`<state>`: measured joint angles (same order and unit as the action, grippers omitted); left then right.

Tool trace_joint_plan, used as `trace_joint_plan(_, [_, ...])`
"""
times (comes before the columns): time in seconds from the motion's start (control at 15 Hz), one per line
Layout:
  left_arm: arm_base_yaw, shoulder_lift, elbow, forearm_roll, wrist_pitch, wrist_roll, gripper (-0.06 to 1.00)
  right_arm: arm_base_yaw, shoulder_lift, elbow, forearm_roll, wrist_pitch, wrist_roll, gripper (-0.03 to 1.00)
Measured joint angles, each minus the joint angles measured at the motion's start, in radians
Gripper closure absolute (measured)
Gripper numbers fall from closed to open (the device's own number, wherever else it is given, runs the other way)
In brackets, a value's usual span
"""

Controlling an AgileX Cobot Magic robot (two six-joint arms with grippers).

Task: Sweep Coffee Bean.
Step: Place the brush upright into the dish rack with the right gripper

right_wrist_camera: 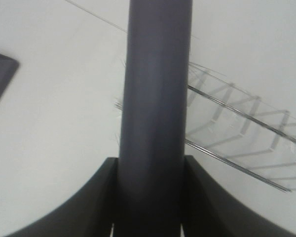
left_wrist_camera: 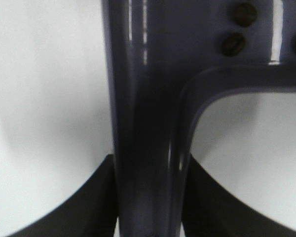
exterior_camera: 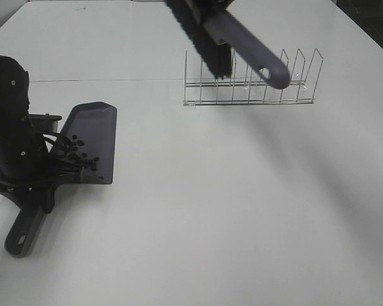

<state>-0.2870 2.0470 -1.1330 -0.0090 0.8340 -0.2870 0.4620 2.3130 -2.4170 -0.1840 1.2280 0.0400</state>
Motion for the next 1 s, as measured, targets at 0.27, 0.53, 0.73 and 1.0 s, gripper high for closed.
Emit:
trace_joint_plan(0.27, [0.0, 0.0, 0.0, 0.0, 0.0, 0.0, 0.62, -0.156, -0.121, 0.227, -0.003, 0.005, -0.009, 0.7])
trace_joint_plan(0.53, [0.0, 0.0, 0.0, 0.0, 0.0, 0.0, 0.62, -0.269, -0.161, 0.417, 0.004, 0.006, -0.011, 0.7])
trace_joint_plan(0.73, [0.0, 0.0, 0.0, 0.0, 0.0, 0.0, 0.62, -0.319, -0.162, 0.541, 0.018, 0.005, -0.005, 0.7])
trace_joint_plan(1.0, [0.0, 0.0, 0.0, 0.0, 0.0, 0.0, 0.62, -0.344, -0.162, 0.666, 0.02, -0.024, -0.004, 0.7])
